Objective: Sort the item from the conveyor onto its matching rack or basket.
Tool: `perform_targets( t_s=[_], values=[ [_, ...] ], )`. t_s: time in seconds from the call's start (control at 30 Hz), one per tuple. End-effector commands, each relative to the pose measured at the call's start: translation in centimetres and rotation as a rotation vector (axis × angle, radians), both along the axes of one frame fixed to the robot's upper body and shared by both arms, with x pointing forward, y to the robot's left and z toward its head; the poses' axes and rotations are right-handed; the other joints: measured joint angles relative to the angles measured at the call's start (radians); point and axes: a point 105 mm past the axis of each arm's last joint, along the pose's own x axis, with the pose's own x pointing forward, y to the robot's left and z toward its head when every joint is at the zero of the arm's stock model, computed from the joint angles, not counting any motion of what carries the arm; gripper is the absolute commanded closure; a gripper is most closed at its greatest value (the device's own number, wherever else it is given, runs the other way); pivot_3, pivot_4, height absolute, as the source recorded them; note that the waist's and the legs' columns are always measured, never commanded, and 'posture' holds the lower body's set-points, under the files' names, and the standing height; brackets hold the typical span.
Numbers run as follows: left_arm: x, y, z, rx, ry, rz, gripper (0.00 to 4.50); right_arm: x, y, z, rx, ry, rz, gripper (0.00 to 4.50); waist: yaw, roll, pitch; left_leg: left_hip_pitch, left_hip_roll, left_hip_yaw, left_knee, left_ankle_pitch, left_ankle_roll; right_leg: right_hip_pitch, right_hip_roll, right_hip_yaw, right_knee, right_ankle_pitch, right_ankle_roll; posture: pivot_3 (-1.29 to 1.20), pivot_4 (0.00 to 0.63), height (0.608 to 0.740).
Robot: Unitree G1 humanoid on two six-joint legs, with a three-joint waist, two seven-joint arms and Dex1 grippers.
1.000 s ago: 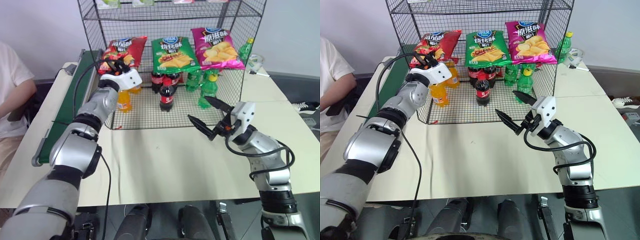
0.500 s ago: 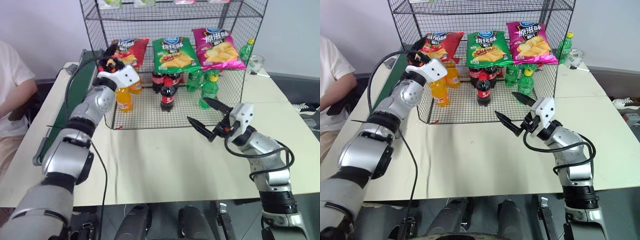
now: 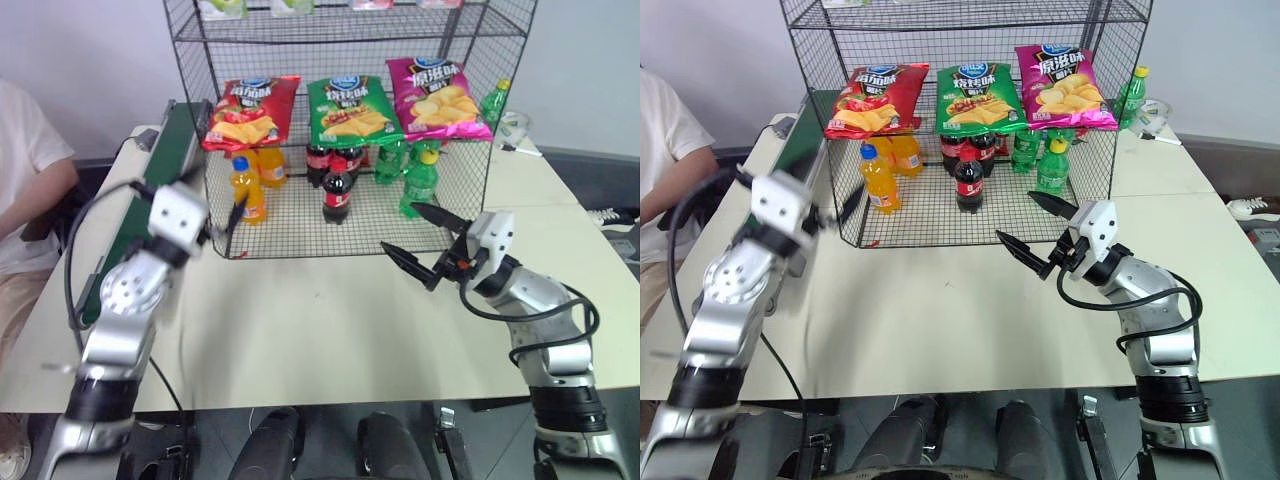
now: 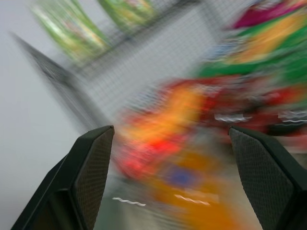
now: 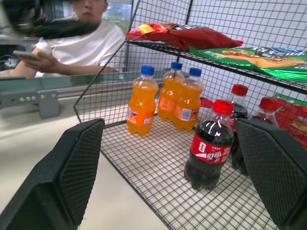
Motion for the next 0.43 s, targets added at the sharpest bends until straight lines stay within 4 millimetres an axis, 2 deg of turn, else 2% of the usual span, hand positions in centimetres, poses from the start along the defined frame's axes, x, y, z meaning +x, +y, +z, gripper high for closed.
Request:
perform_targets(
  t_s=[0.03, 0.1, 0.27, 0.43],
  values=[
    [-1.6, 3.8, 0.5, -0.103, 0.108, -0.013, 0.54, -1.0, -1.5, 0.5, -0.036, 0.002, 0.023, 0.0, -0.002, 0.0, 0.0, 0.0, 0.001, 0.0, -0.001, 0.0, 0.0, -0.001, 0.001, 0.0, 0.0, 0.0, 0.0, 0.0, 0.15, 0.74],
    [-1.8, 5.3, 0.0, -0.114, 0.173, 0.019, 0.54, -1.4, -2.1, 0.3, -0.061, 0.015, 0.025, 0.0, 0.001, 0.0, 0.001, 0.0, 0.001, -0.001, -0.001, 0.0, 0.0, -0.001, 0.002, 0.0, 0.0, 0.0, 0.0, 0.0, 0.15, 0.74],
    [-3.5, 8.0, -0.8, 0.008, 0.209, 0.008, 0.54, -2.5, -4.3, 0.0, -0.109, 0.061, 0.01, 0.0, 0.006, 0.001, 0.001, 0.0, 0.001, 0.0, -0.001, -0.001, 0.0, 0.001, -0.001, 0.0, -0.003, -0.002, -0.004, 0.0, 0.15, 0.74],
    [-4.1, 12.5, -1.0, 0.097, 0.222, 0.096, 0.54, -4.3, -7.2, -0.9, -0.182, 0.122, -0.036, 0.0, 0.015, 0.0, 0.001, -0.001, 0.001, 0.001, -0.001, -0.001, 0.001, 0.001, -0.001, 0.0, -0.005, -0.003, -0.005, 0.0, 0.15, 0.74]
  ],
)
